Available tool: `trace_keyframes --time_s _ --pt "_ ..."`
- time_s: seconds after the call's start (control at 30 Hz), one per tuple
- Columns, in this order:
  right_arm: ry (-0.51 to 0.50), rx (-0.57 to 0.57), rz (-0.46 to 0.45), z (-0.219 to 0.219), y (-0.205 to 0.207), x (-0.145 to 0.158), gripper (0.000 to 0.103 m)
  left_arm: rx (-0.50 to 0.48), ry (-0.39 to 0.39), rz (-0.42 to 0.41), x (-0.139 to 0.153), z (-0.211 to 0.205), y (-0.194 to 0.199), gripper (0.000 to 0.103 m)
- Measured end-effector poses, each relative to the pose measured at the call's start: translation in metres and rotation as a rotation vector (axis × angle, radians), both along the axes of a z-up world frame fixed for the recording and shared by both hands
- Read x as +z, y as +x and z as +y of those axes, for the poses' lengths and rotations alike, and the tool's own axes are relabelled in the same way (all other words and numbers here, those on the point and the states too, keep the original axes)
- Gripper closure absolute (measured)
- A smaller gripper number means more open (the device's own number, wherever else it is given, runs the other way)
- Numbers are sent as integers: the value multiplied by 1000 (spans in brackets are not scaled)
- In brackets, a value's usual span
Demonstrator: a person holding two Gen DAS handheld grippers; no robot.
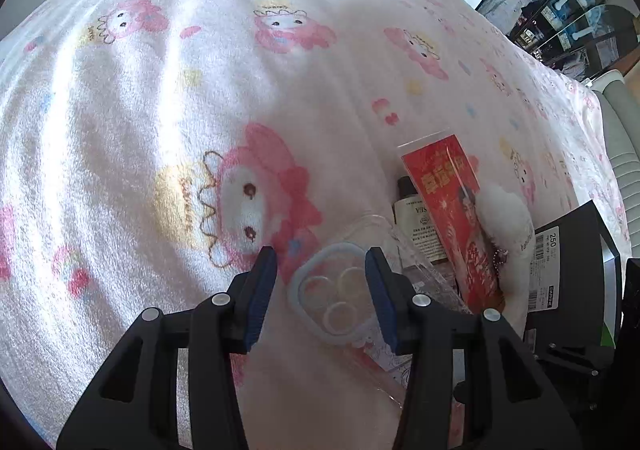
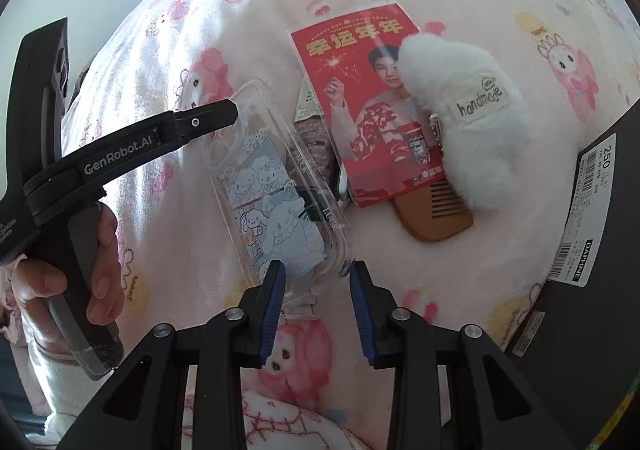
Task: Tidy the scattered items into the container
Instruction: 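Position the left gripper fingers around the clear phone case, then close the left gripper on the phone case edge and lift it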
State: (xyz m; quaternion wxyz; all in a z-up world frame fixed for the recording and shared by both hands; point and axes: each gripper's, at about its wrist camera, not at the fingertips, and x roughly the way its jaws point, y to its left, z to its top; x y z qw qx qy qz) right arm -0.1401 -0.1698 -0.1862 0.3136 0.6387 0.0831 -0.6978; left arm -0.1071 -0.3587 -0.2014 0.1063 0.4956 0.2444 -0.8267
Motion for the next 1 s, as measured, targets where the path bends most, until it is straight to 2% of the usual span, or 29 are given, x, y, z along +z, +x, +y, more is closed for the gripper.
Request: trace_keyframes --time_s 0.13,0.17,0.23,0.27,0.33,0.5,0.57,0.63,0.7,0.8,0.9,1.0 --pt "-20 -5 0 -1 1 -2 73 -20 -5 -4 -3 -1 -10 48" --pt "-28 -9 -4 0 1 -3 73 -24 18 -5 -5 -2 -12 48" --pt "-41 -17 -10 2 1 -2 73 -34 123 -11 -11 -5 -12 47" --pt "-42 -25 -8 3 0 0 70 -31 151 -14 -12 -5 -8 48" --pt "-29 -46 37 6 1 9 70 -43 170 -23 -11 0 2 49" --pt "-39 -87 158 13 -4 35 69 -59 286 -12 -4 15 46 49" --pt "-32 -79 159 5 -16 25 65 -45 285 -12 -2 19 60 50" --pt "-31 -77 121 4 -22 20 65 -11 280 -7 -3 15 66 50" --pt "-29 -81 86 3 -21 13 64 29 281 -11 -9 6 64 55" --pt "-23 -118 63 -1 -21 -5 63 78 239 -15 -13 -1 55 57" --pt "-2 -83 48 6 -9 -8 59 59 238 -20 -13 3 52 57" --pt "8 -73 30 11 -6 -8 58 29 286 -33 -12 10 63 55"
